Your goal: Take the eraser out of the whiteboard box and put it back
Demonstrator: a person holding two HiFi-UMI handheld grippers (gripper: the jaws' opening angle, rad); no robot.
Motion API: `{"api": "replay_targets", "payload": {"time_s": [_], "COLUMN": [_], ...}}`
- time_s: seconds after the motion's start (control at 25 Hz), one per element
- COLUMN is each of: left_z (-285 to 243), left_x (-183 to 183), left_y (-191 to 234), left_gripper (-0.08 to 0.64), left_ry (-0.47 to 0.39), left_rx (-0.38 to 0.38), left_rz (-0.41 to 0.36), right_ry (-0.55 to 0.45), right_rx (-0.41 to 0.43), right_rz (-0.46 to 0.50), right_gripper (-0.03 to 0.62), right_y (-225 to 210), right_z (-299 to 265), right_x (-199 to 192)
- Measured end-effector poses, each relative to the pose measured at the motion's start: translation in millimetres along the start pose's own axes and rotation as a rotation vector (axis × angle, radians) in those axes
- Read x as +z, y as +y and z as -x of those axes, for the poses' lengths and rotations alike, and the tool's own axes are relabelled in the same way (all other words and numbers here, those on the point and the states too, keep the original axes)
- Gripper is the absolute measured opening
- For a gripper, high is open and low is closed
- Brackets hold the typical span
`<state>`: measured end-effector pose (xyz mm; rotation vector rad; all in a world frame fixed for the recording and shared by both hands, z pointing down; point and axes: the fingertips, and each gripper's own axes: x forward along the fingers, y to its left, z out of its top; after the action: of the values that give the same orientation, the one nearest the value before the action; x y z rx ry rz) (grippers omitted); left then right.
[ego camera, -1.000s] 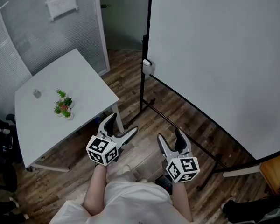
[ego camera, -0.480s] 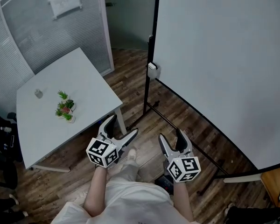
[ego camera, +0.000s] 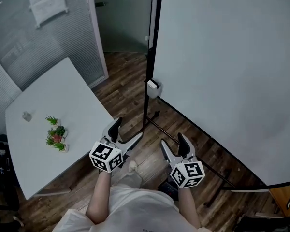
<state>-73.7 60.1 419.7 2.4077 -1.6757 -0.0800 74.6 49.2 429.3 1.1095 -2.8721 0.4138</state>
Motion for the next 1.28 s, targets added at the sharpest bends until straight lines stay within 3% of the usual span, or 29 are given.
{"api": "replay_targets", "payload": {"time_s": [0.36,0.68,1.08,1.28], "left_z": [-93.7,-151.6,-196.0,-205.8], "left_x": [17.4,14.4,9.0,2.4], "left_y": [72.4,111.7,105.4,104.9], "left_gripper": [0.416,0.414,0.397,0.397], "left_ry": [0.040,0.081,0.090,0.093], "left_rx": [-0.085,-0.163,-0.275,-0.257], "left_rz": [0.008,0.015,-0.004,-0.031], "right_ry": [0.017,0.025,0.004,0.009], "right_rx": [-0.071,-0.153,-0.275,-0.297], "right_rz": [-0.037,-0.044,-0.048,-0.048], "right_gripper": [0.314,0.313,0.313,0.310], "right_y": [-42.8,-72.1,-95.1,-99.4], "right_z": [-98.8,-151.4,-153.7,-146.2], "right_x": [19.4,23.5,24.6,20.0]}}
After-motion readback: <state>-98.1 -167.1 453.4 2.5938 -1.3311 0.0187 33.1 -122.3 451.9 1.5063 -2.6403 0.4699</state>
